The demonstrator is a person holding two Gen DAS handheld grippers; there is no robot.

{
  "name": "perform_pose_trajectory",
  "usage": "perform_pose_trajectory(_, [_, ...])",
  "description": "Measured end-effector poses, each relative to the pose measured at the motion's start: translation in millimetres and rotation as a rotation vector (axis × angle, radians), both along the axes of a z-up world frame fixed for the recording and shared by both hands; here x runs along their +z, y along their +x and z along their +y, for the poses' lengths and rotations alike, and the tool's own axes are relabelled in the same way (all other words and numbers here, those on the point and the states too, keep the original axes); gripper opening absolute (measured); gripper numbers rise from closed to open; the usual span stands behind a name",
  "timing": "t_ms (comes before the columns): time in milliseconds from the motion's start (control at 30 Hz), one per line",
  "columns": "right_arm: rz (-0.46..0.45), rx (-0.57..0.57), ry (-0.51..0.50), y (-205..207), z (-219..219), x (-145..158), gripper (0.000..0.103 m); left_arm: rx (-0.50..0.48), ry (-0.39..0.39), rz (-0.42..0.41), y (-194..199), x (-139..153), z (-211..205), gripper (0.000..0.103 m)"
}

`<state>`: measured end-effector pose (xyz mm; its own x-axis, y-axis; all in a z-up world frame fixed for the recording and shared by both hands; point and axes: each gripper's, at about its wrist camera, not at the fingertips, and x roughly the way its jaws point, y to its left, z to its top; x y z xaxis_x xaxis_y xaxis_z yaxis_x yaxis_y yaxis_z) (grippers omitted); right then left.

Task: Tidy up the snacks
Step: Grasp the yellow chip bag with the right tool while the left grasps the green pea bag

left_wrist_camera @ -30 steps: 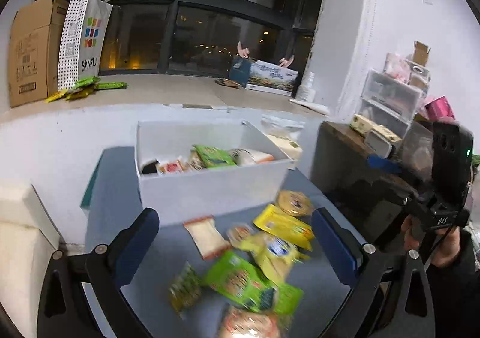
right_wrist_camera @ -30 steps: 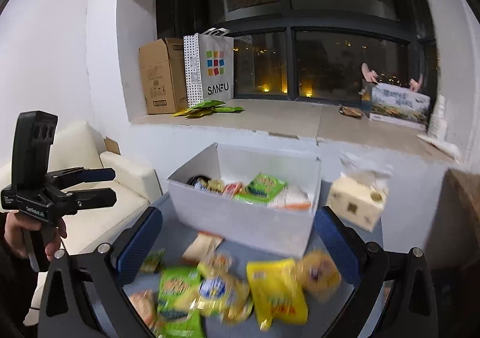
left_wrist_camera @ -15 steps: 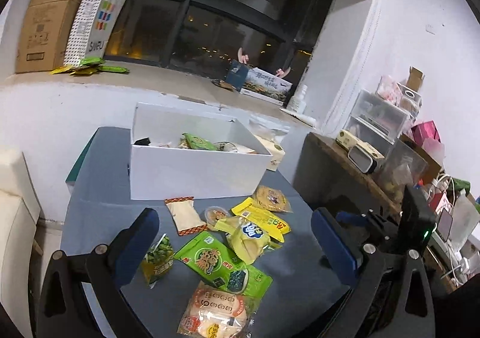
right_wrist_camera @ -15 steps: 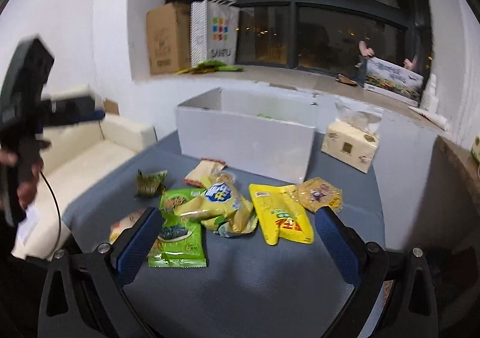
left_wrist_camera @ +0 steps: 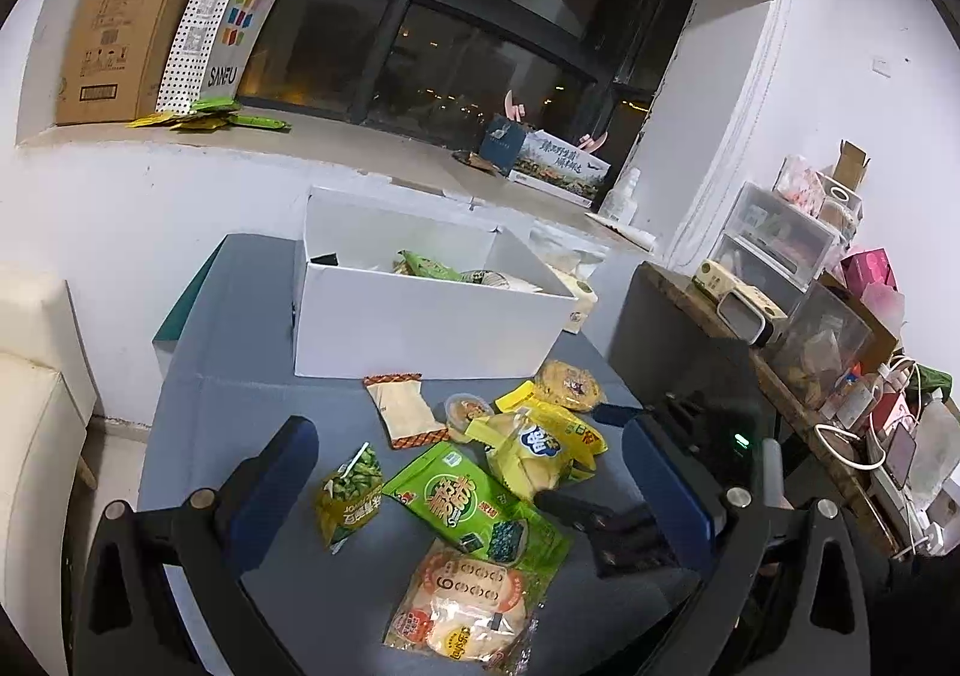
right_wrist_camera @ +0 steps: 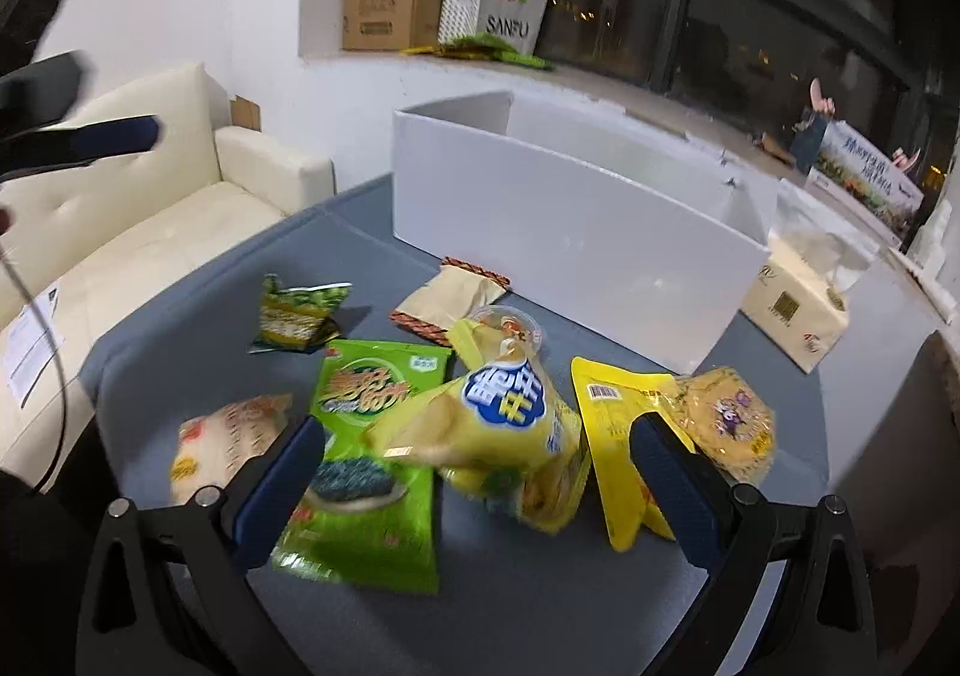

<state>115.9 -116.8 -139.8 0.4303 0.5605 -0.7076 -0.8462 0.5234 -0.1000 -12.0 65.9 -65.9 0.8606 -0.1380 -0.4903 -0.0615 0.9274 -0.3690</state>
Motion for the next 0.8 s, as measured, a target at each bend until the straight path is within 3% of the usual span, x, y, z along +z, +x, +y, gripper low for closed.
perform_pose_trajectory(367, [0.160,-0.058,-0.049,41,30,-35,0.103,0.012,0.003,0.068,2,-21,8,0.103])
perform_pose_trajectory(400, [0.179,-0.062,-0.053,43,30,-39,0.100,0.013,0.006,0.077,3,-24,9,0.103])
perform_pose_trajectory(433, [0.202,-0.061,-0.048,45,29,-43,0.075,0.014,0.013,0.086,4,-26,8,0.103])
perform_pose_trajectory(467, [0.217,-0.057,-0.041,46,26,-46,0.064,0.015,0.024,0.096,5,-30,8,0.103])
perform_pose_trajectory(500, [0.196,-0.060,-0.035,47,23,-46,0.064,0.016,0.036,0.110,6,-34,7,0.103])
perform_pose_trajectory(600, [0.264,-0.041,0.018,51,13,-41,0.062,0.003,0.060,0.148,11,-45,5,0.103])
perform_pose_trajectory(800, [0.268,-0.059,0.147,46,-17,-8,0.062,-0.012,0.132,0.216,23,-64,-2,0.103])
